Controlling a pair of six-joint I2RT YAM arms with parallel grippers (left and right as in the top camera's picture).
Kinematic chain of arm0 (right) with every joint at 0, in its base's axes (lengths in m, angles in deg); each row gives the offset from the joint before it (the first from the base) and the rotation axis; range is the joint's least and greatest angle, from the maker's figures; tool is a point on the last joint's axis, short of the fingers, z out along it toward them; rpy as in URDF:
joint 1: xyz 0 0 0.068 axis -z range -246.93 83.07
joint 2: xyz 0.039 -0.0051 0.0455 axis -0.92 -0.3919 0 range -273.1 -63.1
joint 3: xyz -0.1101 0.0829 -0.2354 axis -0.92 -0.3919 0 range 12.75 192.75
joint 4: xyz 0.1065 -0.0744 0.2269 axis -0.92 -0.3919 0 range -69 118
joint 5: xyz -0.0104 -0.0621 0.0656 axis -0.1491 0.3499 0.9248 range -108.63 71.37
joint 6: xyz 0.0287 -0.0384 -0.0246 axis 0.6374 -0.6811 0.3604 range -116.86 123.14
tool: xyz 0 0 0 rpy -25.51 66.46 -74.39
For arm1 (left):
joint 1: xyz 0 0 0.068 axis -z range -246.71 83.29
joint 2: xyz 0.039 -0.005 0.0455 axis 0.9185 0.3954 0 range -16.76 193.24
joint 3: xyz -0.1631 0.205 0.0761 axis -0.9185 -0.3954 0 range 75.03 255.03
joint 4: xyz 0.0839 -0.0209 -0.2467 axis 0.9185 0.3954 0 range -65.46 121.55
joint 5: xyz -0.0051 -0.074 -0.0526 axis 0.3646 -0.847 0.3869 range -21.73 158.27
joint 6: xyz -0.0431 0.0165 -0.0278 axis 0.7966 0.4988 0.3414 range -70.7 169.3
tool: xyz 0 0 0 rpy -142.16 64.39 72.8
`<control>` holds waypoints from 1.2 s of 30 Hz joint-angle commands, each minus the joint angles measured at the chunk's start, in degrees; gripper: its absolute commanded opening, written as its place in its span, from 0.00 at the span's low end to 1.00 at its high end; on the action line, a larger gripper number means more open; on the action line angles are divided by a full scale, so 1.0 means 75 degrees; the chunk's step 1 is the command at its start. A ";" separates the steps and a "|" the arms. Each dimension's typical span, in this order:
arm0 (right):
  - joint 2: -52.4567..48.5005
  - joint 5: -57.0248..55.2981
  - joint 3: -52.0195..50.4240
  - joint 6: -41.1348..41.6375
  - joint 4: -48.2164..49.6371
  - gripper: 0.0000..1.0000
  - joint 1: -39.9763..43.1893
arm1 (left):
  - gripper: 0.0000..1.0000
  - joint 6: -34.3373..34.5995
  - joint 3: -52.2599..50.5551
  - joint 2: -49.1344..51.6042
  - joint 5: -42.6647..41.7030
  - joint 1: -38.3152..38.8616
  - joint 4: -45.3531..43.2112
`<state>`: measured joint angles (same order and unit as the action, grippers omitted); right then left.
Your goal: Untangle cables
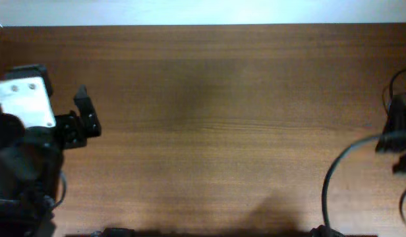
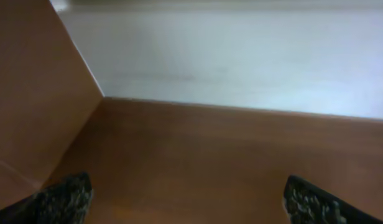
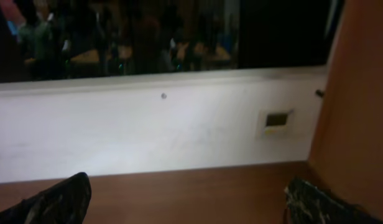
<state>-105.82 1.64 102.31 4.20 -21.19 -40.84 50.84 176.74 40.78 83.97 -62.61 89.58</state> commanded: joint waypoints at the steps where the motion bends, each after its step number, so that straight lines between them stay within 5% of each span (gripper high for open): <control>1: 0.0332 -0.0597 -0.0297 -0.0117 -0.0294 0.99 -0.0099 | 0.99 0.0338 -0.1830 -0.1294 0.0283 0.0058 -0.1046; 9: 0.1081 -0.0539 -0.2008 -0.0111 -0.0318 0.99 -0.0554 | 0.99 0.0163 -0.3745 -0.3520 0.0726 0.0152 -0.1754; 27: 0.1212 -0.0221 -0.2935 -0.0111 -0.0047 0.99 -0.0746 | 0.99 0.0224 -0.4057 -0.3538 0.0758 0.0154 -0.2500; 31: 0.1212 -0.0224 -0.2935 -0.0111 -0.0810 0.99 -0.0746 | 0.99 0.0224 -0.4057 -0.3538 -0.0227 0.0154 -0.2661; 36: 0.1212 -0.0224 -0.2935 -0.0111 -0.1719 0.99 -0.0746 | 0.99 0.0224 -0.4057 -0.3538 -0.3031 0.0154 -0.2780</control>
<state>-96.88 -0.57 80.34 3.32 -31.90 -45.98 52.16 146.47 14.10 76.76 -61.69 69.08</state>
